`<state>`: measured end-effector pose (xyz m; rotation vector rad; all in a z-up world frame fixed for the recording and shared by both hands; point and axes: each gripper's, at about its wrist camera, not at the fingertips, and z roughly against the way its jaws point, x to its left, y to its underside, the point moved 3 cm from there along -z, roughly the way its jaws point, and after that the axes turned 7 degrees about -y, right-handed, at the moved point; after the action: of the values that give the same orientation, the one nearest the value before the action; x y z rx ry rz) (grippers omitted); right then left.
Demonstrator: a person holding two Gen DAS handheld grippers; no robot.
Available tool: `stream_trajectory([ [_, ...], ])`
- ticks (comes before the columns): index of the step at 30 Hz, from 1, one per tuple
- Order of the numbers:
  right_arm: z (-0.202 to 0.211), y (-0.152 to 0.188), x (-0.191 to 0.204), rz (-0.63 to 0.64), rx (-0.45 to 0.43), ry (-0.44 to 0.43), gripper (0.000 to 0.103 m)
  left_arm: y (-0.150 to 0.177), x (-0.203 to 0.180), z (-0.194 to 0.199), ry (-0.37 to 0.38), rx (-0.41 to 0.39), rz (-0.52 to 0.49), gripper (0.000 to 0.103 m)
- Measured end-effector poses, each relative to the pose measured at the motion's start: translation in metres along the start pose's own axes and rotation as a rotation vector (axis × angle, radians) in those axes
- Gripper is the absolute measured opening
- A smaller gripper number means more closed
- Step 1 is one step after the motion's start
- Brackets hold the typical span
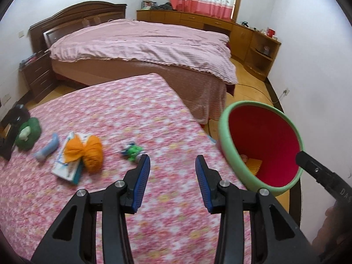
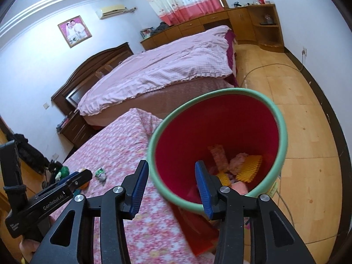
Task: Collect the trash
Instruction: 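Return to the bed and grasp the white medicine box with the left tool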
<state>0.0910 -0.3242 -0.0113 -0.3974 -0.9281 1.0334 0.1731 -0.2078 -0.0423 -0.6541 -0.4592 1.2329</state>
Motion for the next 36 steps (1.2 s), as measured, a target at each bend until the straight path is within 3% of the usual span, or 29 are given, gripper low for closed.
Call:
stream_trajectory([
  [11,-0.022,0.008,0.049,0.063,0.042,-0.033,0.049,0.008,0.081,0.008,-0.107,-0.01,0.082,0.043],
  [19,-0.049,0.015,0.077,0.095,0.092,-0.058,0.049,0.013,0.135,-0.007,-0.179,0.02,0.143,0.044],
  [22,-0.059,0.017,0.085,0.103,0.111,-0.064,0.049,0.016,0.146,-0.016,-0.186,0.038,0.156,0.05],
  [27,-0.077,0.021,0.095,0.122,0.149,-0.07,0.05,0.018,0.156,-0.035,-0.189,0.071,0.164,0.05],
  [36,-0.101,0.027,0.103,0.132,0.198,-0.062,0.05,0.011,0.147,-0.063,-0.131,0.101,0.07,0.056],
])
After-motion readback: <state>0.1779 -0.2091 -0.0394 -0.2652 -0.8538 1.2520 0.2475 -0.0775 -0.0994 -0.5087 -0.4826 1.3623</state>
